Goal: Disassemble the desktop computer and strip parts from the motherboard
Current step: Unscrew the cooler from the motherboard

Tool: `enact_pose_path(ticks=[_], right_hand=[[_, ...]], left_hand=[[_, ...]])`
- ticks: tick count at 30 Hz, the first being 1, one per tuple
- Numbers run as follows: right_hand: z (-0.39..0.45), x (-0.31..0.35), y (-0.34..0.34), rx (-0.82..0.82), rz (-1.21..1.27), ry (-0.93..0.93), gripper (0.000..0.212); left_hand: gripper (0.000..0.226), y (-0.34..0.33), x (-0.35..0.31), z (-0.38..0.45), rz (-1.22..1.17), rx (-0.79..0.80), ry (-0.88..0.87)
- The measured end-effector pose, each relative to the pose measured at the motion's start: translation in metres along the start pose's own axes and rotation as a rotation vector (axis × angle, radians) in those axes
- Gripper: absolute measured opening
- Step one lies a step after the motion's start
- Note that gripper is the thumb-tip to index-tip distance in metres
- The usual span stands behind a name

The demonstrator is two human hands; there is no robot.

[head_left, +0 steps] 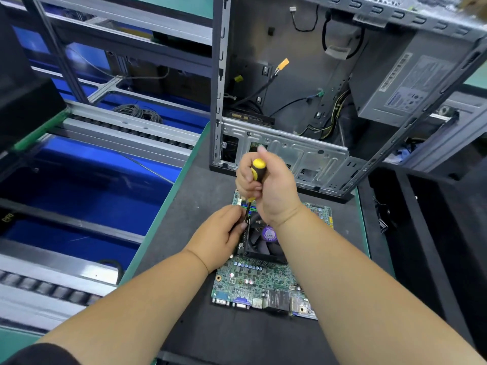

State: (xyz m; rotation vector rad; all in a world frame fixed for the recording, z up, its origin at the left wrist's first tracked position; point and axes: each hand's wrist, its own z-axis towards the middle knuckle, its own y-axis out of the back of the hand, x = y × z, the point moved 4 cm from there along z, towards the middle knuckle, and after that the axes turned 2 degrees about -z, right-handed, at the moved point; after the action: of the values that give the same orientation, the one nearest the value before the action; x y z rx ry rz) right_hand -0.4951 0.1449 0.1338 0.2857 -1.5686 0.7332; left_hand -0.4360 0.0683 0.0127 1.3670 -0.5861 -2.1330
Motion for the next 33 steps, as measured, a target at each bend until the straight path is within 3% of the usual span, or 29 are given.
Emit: enact_pose_path(ticks=[3,6,11,19,22,27,33], right_hand=[[-0.006,-0.003,0.006,-0.046,-0.022,0.018,0.033],[-0.02,-0.011,0.01,-0.2,-0.107,0.099,0.019],[-0.03,-0.014,0.013,-0.415,-0.094,0.196,0.021],[-0.001,-0.003,0.007,-0.17,0.048,0.069,0.054],[0.0,-0.002,0.007,-0.077,0.025,0.041,0.049],[-0.021,-0.012,0.013,-0.267,-0.084,0.17,0.02],[-0.03,-0.016,0.01,-0.452,-0.084,0.242,0.024]], left_hand=[[0.017,0.0,0.002,0.001,0.011,-0.007,-0.006],[0.025,-0.001,0.002,0.003,0.006,-0.004,-0.009],[0.028,-0.002,0.003,0.003,-0.009,-0.004,-0.012],[0.028,-0.001,0.0,0.001,0.004,-0.001,-0.015],[0.032,0.0,0.001,0.002,0.016,-0.003,-0.014],[0.03,-0.001,0.002,0.003,0.006,-0.008,-0.015],[0.016,-0.002,0.004,0.002,-0.017,0.008,-0.003]])
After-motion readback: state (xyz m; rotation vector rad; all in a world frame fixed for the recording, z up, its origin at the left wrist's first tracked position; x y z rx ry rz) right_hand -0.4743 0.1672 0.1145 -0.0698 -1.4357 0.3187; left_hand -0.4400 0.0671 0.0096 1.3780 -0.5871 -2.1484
